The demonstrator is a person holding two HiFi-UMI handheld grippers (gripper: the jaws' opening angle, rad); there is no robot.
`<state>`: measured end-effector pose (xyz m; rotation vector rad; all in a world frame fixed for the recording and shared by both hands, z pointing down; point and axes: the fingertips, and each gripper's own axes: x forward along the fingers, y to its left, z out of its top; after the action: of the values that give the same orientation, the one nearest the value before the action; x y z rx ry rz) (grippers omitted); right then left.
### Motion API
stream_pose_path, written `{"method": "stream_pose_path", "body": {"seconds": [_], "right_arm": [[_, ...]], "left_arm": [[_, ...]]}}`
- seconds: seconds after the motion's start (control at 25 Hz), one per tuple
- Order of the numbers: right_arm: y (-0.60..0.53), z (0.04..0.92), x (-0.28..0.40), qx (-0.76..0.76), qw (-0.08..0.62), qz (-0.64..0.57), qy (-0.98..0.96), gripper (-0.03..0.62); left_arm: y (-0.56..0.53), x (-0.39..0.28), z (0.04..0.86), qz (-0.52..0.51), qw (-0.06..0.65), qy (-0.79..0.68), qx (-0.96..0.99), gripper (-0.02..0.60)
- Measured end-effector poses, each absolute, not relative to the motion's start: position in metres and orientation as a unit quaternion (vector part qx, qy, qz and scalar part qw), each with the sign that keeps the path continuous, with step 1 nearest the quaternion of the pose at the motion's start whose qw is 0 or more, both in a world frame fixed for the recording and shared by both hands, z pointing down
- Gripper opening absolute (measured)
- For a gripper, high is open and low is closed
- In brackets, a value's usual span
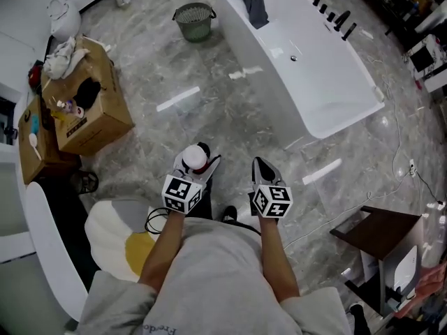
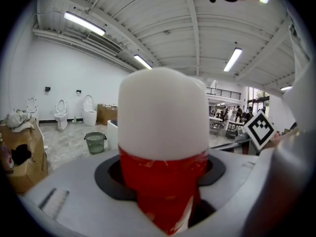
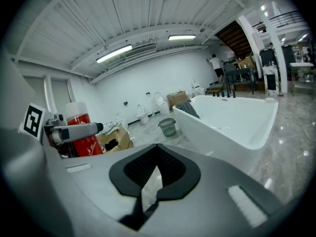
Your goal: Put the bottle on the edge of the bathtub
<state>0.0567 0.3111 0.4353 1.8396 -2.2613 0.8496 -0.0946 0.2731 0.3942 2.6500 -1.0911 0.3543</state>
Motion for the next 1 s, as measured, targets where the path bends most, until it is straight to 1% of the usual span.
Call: {"method": "stream_pose_path", "body": {"seconds": [0.36, 0.6, 0.84, 1.0], "right_arm": [[0.193, 0.436, 0.072, 0.659, 0.034, 0.287, -0.694, 0.000], [0.133, 0.439, 0.065, 0.671, 0.042, 0.300, -0.676, 0.000], [0.079, 0.427, 0.047, 0.646, 0.041, 0.297, -0.702, 0.002], [0.028, 0.384, 0.016, 0.581, 0.012, 0.280, -0.764, 0.002]], "left_arm": [[0.127, -0.074, 0.387, 0.124, 0.109, -0.309, 0.937, 0.331], [0.050, -0.064, 0.394, 0.129, 0.128, -0.272, 0.945, 0.331], [-0.002, -0.055, 0.403, 0.136, 0.128, -0.236, 0.954, 0.333], [-0.032, -0.049, 0.408, 0.137, 0.128, -0.211, 0.959, 0.333]]}}
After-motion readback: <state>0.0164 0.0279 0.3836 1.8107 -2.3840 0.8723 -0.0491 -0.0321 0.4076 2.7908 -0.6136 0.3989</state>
